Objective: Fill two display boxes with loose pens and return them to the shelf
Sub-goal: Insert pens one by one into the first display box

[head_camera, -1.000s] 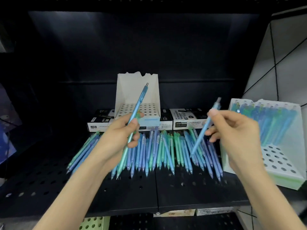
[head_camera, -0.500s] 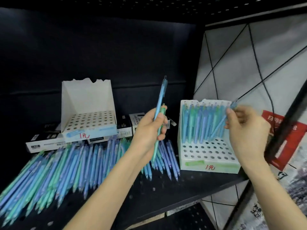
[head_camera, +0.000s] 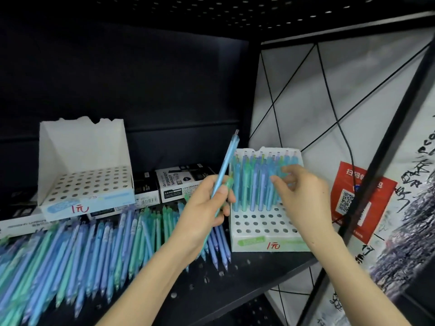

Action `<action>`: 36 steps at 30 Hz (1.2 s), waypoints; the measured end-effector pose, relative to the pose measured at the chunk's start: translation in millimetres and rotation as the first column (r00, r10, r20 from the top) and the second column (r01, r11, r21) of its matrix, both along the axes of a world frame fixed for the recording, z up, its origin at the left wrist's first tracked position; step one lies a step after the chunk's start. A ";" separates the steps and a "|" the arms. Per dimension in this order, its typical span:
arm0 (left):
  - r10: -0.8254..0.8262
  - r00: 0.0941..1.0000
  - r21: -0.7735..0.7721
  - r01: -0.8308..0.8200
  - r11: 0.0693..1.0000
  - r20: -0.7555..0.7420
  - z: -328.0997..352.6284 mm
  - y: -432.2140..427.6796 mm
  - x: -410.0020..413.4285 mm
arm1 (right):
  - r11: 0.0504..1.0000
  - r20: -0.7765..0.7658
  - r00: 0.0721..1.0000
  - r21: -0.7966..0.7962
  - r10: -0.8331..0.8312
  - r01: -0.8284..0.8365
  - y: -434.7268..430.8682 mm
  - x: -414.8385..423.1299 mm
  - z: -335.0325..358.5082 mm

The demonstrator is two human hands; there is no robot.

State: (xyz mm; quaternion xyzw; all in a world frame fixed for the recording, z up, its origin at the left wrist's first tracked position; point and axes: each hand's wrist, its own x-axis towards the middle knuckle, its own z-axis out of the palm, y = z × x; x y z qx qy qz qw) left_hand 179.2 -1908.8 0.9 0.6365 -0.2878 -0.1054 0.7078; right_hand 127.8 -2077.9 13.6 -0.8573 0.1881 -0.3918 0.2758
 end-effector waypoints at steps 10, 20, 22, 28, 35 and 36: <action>-0.077 0.973 0.091 0.058 0.994 0.216 -7.9 -6.7 -10.1 | 0.881 0.172 0.932 0.309 0.320 -0.360 42.3 -22.8 3.9; 0.032 0.943 0.185 -0.098 0.978 0.331 -12.7 -9.3 -17.4 | 0.830 0.373 0.895 0.397 0.243 -0.391 21.9 -42.6 16.0; 0.118 0.934 0.155 -0.179 0.972 0.338 -11.7 -6.8 -13.2 | 0.917 0.481 0.874 0.314 0.069 -0.245 3.5 -49.1 25.4; 0.224 0.927 0.139 -0.275 0.951 0.300 -7.2 -3.2 -8.7 | 0.966 0.401 0.905 -0.142 -0.142 0.215 -20.3 -26.3 16.6; 0.219 0.935 0.178 -0.274 0.945 0.278 -8.2 -1.8 -8.7 | 0.928 0.288 0.945 -0.285 -0.156 0.240 -27.8 -2.6 11.7; 0.216 0.938 0.175 -0.268 0.947 0.270 -8.2 -1.7 -8.7 | 0.926 0.275 0.948 -0.290 -0.160 0.240 -28.3 -1.5 13.5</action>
